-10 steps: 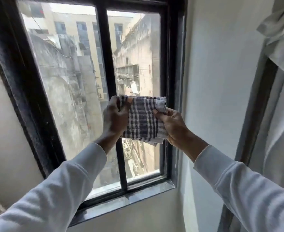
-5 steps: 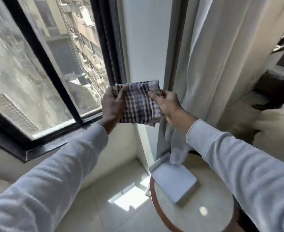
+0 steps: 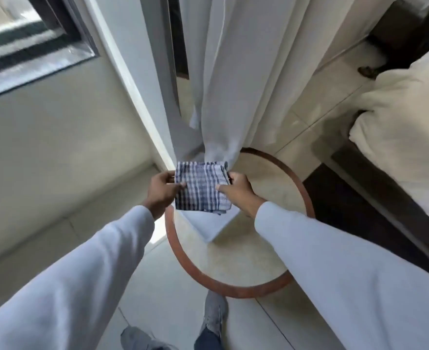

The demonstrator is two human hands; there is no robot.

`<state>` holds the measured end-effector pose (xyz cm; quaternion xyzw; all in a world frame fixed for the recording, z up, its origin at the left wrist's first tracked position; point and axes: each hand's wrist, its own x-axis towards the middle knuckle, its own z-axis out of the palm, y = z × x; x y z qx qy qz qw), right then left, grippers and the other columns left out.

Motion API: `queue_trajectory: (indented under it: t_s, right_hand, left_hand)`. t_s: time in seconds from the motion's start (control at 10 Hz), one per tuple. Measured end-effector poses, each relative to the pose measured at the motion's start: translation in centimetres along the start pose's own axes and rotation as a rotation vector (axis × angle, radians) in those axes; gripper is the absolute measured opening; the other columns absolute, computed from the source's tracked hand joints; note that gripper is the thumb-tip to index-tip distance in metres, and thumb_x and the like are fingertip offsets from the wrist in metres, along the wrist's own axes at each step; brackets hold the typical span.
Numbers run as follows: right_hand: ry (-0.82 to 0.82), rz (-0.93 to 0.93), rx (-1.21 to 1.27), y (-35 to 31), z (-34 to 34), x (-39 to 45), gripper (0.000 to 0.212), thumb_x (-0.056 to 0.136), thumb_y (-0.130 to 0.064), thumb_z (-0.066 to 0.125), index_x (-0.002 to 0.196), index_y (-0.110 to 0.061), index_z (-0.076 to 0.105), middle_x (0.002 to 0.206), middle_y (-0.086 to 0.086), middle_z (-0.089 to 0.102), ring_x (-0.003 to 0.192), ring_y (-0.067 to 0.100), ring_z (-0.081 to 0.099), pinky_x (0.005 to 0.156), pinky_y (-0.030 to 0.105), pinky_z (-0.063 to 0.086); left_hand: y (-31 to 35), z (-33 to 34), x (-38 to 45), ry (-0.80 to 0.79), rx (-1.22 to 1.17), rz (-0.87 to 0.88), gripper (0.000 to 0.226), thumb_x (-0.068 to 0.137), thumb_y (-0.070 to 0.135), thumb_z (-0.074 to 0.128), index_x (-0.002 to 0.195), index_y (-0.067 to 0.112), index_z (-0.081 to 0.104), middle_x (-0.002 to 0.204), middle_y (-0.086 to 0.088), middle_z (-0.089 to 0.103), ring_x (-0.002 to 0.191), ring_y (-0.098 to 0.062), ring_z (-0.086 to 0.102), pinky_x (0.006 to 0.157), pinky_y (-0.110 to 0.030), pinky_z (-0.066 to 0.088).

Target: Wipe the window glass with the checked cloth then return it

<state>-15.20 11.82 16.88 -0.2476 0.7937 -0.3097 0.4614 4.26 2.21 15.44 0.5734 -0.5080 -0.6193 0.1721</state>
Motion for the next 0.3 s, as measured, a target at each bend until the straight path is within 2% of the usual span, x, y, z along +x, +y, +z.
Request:
queue_trajectory:
  t_s: [0.1, 0.2, 0.3]
  right_hand:
    - [0.026, 0.039, -0.022, 3.8, 1.8, 3.9, 0.027, 0.096, -0.009, 0.074, 0.123, -0.006, 0.075, 0.118, 0.010, 0.080, 0.112, 0.031, 0.076, 0.097, 0.037, 0.060]
    - [0.040, 0.042, -0.074, 5.7, 3.1, 6.4, 0.037, 0.097, -0.014, 0.074, 0.134, -0.011, 0.069, 0.127, 0.008, 0.077, 0.121, 0.031, 0.072, 0.104, 0.035, 0.057]
    - [0.121, 0.042, -0.173, 7.5, 4.1, 8.2, 0.063, 0.097, -0.020, 0.076, 0.154, -0.015, 0.052, 0.150, 0.010, 0.064, 0.137, 0.032, 0.061, 0.114, 0.036, 0.049]
  left_hand:
    - [-3.9, 1.9, 3.2, 0.046, 0.029, 0.023, 0.023, 0.092, -0.009, 0.073, 0.105, 0.011, 0.075, 0.086, 0.002, 0.073, 0.074, -0.011, 0.070, 0.056, -0.010, 0.055]
    - [-6.3, 3.0, 5.5, 0.049, 0.172, 0.038, 0.028, 0.096, 0.002, 0.074, 0.123, 0.009, 0.074, 0.107, -0.007, 0.078, 0.099, -0.027, 0.075, 0.085, -0.025, 0.063]
    - [-8.2, 3.6, 6.6, 0.066, 0.609, 0.084, 0.067, 0.100, 0.031, 0.075, 0.157, 0.005, 0.052, 0.161, -0.016, 0.057, 0.155, -0.034, 0.047, 0.126, -0.042, 0.038]
